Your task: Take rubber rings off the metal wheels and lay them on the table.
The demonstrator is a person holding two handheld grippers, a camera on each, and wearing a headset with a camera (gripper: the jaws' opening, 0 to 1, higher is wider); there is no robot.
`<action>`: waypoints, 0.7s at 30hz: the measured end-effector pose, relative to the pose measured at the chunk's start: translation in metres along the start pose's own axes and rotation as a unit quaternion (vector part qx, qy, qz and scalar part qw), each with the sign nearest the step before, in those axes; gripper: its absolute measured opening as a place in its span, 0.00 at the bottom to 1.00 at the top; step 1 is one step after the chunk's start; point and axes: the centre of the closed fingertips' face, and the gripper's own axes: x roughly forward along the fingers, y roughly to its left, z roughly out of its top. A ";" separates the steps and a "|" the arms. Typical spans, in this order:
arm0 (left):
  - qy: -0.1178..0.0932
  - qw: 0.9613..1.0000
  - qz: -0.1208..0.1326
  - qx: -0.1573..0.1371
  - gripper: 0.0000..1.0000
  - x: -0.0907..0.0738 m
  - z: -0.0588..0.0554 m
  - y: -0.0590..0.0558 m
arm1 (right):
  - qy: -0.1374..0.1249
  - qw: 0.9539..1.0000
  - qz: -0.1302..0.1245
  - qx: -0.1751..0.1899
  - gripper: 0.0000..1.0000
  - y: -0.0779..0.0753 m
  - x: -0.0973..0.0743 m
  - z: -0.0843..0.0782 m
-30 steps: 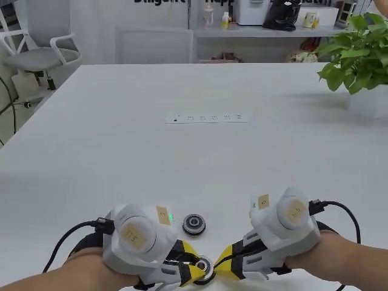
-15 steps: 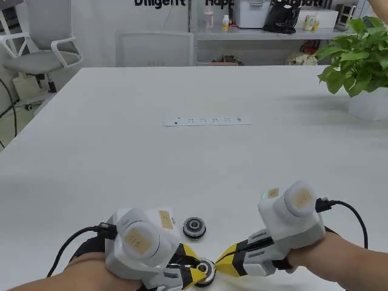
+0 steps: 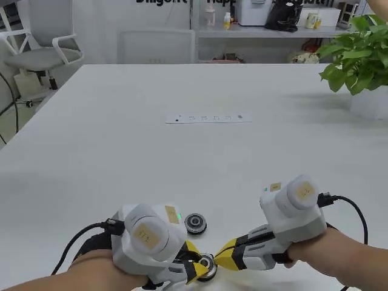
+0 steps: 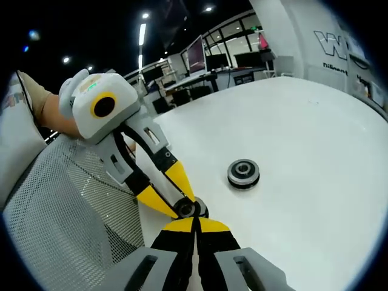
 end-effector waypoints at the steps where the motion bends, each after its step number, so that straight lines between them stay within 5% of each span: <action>1: 0.001 1.000 0.000 0.000 0.12 0.000 0.000 0.000 | 0.000 1.000 0.001 0.000 0.00 0.000 0.000 0.000; 12: 0.001 1.000 -0.001 -0.003 0.12 0.000 0.000 0.000 | -0.002 1.000 0.011 -0.009 0.00 0.008 0.002 0.003; 14: 0.000 1.000 -0.001 -0.003 0.12 0.000 0.000 -0.001 | -0.008 1.000 0.026 -0.010 0.00 0.015 0.004 0.006; 15: 0.000 1.000 0.001 -0.003 0.12 0.000 0.000 -0.001 | -0.028 0.997 0.072 -0.017 0.00 0.033 0.007 0.015; 16: -0.007 1.000 0.003 0.012 0.12 0.001 0.004 0.002 | -0.028 0.999 0.022 -0.020 0.00 0.017 0.003 0.018; 17: 0.000 1.000 0.001 -0.001 0.12 0.000 0.000 0.000 | -0.016 0.999 0.040 -0.028 0.00 0.020 -0.001 0.017; 21: -0.008 1.000 0.002 0.001 0.12 -0.001 0.001 0.001 | -0.020 0.999 0.039 -0.028 0.00 0.017 0.000 0.013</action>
